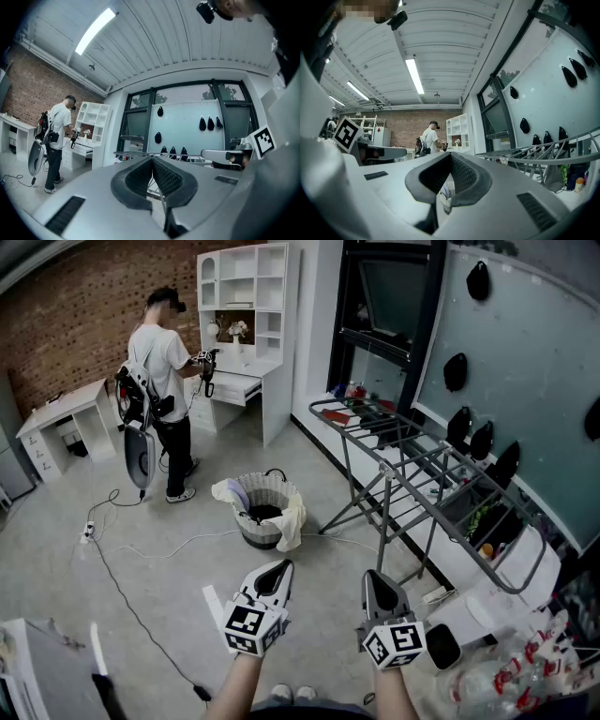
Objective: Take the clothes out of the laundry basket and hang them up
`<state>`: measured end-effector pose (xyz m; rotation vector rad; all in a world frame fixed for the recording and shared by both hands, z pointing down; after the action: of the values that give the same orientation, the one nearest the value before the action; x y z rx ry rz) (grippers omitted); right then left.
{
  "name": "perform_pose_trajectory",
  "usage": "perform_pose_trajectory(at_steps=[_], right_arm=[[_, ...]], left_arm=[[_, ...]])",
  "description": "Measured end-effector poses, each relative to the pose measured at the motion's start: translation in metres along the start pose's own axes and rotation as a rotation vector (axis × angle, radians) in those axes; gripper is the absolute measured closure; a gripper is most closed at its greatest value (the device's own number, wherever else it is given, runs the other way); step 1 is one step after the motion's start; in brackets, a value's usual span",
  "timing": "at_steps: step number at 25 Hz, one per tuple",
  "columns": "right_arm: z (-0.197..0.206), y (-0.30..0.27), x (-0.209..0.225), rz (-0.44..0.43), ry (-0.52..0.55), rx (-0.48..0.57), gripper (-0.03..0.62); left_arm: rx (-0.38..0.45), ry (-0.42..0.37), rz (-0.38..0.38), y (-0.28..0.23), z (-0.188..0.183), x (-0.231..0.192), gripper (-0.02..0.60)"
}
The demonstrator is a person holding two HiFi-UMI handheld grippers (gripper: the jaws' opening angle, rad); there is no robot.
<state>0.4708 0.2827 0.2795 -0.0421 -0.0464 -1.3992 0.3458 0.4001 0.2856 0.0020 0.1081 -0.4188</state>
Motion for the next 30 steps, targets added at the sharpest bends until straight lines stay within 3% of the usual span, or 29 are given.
perform_pose_trajectory(at_steps=[16,23,25,27,30], right_arm=[[0.013,-0.008,0.002,0.005,-0.063,-0.010,0.591],[0.011,-0.013,0.003,-0.007,-0.078,0.001,0.579],[0.010,-0.015,0.001,-0.017,-0.082,0.002,0.540],[0.011,-0.017,-0.001,-0.022,-0.083,0.004,0.515],[0.012,-0.019,-0.002,-0.029,-0.090,0.009,0.485]], left_arm=[[-0.030,-0.001,0.054,-0.008,0.018,0.003,0.558],[-0.034,0.041,0.077,-0.012,0.019,0.003,0.555],[-0.034,0.050,0.080,-0.013,0.019,0.002,0.524],[-0.034,0.059,0.085,-0.013,0.019,0.002,0.451],[-0.029,0.064,0.090,-0.013,0.020,0.000,0.439]])
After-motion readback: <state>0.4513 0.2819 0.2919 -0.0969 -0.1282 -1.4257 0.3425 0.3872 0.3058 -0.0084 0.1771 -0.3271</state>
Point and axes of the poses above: the fingertips, and each gripper's own axes: y backward along the fingers, x to its right, z out of its underside, the point moved 1 cm from there along y, backward along the fingers, and after that the axes turned 5 degrees about -z, right-handed, at the moved point
